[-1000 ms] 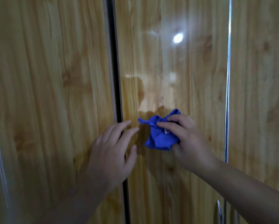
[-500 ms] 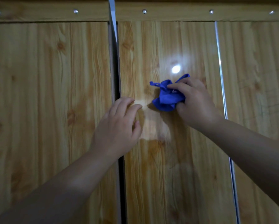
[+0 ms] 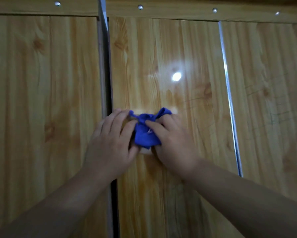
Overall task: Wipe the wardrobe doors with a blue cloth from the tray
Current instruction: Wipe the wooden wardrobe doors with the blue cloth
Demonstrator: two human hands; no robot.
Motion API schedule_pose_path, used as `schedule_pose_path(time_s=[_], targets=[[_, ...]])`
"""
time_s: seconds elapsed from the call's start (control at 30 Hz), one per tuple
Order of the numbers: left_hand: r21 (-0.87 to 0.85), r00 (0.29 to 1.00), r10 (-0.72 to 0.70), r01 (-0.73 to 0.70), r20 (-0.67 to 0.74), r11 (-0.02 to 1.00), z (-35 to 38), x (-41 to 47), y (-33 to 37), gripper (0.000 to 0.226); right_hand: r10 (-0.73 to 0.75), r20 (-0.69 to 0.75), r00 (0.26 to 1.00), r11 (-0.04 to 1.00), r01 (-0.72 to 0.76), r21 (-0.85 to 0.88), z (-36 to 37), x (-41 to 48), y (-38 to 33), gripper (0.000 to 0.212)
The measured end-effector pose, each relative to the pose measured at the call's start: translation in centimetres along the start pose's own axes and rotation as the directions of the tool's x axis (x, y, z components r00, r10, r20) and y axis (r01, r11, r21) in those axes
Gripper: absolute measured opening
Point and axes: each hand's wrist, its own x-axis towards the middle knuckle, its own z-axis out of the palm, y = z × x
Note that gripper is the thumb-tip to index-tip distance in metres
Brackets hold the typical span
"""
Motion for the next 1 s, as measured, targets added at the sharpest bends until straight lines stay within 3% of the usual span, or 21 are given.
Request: schedule_pose_path(time_s=[0.17,0.33,0.47,0.53,0.6,0.73,0.87,0.93,1.0], targets=[[0.036,1.000,0.016,-0.016,0.010,0.999,-0.1,-0.1,-0.6,0.051,-0.163,0.102,0.981,0.984,0.170,-0.061,-2.0,1.0,4.1,0.044],[0.036,0.999,0.007,-0.008,0.043,0.999,-0.1,-0.2,-0.5,0.052,0.139,-0.125,0.982,0.983,-0.152,-0.099,-4.5,1.5,9.7,0.047],[0.038,0.999,0.017,-0.018,0.034,0.999,0.1,-0.4,-0.4,0.052,0.429,-0.275,0.860,0.890,-0.455,-0.035,-4.7,2.3,11.4,0.047],[0.037,0.999,0.022,-0.023,0.023,0.999,0.2,-0.4,-0.4,0.052,0.483,-0.305,0.821,0.859,-0.512,-0.018,-3.9,2.8,9.8,0.048],[0.048,0.999,0.022,-0.024,0.035,0.999,0.2,-0.4,-0.4,0.054,0.409,-0.284,0.867,0.896,-0.440,-0.054,-2.6,2.7,6.5,0.048],[0.062,0.998,0.027,-0.031,0.063,0.998,0.0,-0.3,-0.4,0.057,0.132,-0.039,0.990,0.986,-0.136,-0.095,0.4,-1.4,-0.6,0.050],[0.057,0.997,0.014,-0.018,0.077,0.998,-0.2,-0.2,-0.3,0.056,-0.096,0.146,0.985,0.991,0.108,-0.073,-1.2,-2.9,1.6,0.045],[0.051,0.997,0.007,-0.011,0.079,0.999,-0.2,-0.2,-0.3,0.055,-0.099,0.123,0.987,0.985,0.115,-0.129,-3.1,-1.7,5.3,0.049],[0.050,0.997,0.012,-0.016,0.072,0.999,-0.1,-0.2,-0.3,0.054,0.011,0.040,0.999,0.983,-0.003,-0.182,-5.0,0.0,8.9,0.054]])
